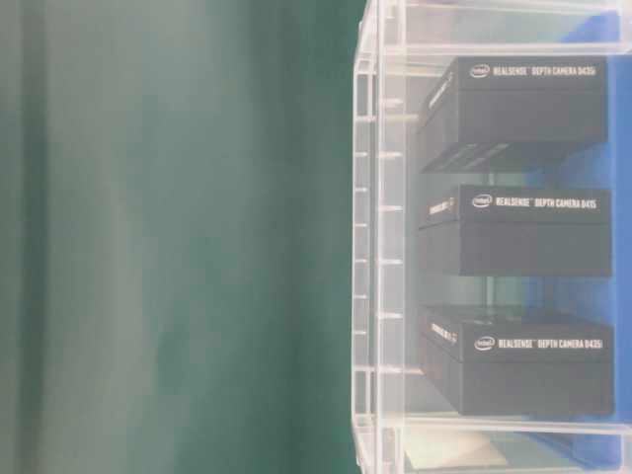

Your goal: Take the box out of the case with both arms.

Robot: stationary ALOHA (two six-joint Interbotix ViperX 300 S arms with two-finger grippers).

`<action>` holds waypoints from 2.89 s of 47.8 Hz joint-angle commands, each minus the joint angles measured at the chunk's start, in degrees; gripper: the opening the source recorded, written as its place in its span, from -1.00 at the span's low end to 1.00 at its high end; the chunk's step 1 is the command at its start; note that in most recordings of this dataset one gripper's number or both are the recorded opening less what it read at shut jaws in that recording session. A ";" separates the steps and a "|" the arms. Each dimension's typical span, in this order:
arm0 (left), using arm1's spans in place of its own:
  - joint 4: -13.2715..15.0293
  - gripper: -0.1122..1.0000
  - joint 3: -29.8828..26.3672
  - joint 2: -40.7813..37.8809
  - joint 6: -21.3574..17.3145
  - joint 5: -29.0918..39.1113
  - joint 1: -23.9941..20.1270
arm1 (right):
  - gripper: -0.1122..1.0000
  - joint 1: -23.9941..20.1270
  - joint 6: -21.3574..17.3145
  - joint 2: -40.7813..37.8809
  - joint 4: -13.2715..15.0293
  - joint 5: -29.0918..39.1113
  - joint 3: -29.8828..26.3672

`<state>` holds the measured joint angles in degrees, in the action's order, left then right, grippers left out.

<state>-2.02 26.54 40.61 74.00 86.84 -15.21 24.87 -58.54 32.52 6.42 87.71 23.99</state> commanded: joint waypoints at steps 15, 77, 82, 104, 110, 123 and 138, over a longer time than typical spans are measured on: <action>0.09 -0.77 -2.29 -2.37 -6.50 -0.44 -6.33 | -0.79 3.87 3.60 -2.02 -0.09 -2.81 -0.53; -0.26 0.75 -2.81 -4.31 -8.53 -1.58 -5.98 | 0.66 3.78 -2.81 0.70 0.79 -4.39 3.34; -0.26 0.75 -2.46 -3.69 -8.35 -3.52 -5.80 | 0.94 3.78 -3.08 1.05 0.79 -4.66 3.34; 0.00 0.75 -2.20 -3.96 -6.33 -3.43 -6.24 | 0.93 3.87 -4.83 1.32 -0.35 -4.57 3.34; 0.26 0.75 -2.46 -4.48 -6.42 -2.02 -6.24 | 0.93 3.78 -4.83 1.23 -0.26 -3.60 3.43; 0.35 0.75 -4.75 -8.09 -6.42 -0.09 -6.06 | 0.93 3.78 -5.71 -0.26 -0.26 -3.69 2.90; 0.35 0.75 -11.60 -17.40 -4.83 0.09 -5.01 | 0.93 1.67 -8.17 -7.03 -0.70 -7.73 -0.97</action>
<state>-1.76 18.02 24.96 69.08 86.84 -20.83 27.60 -66.36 26.89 5.89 81.56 25.58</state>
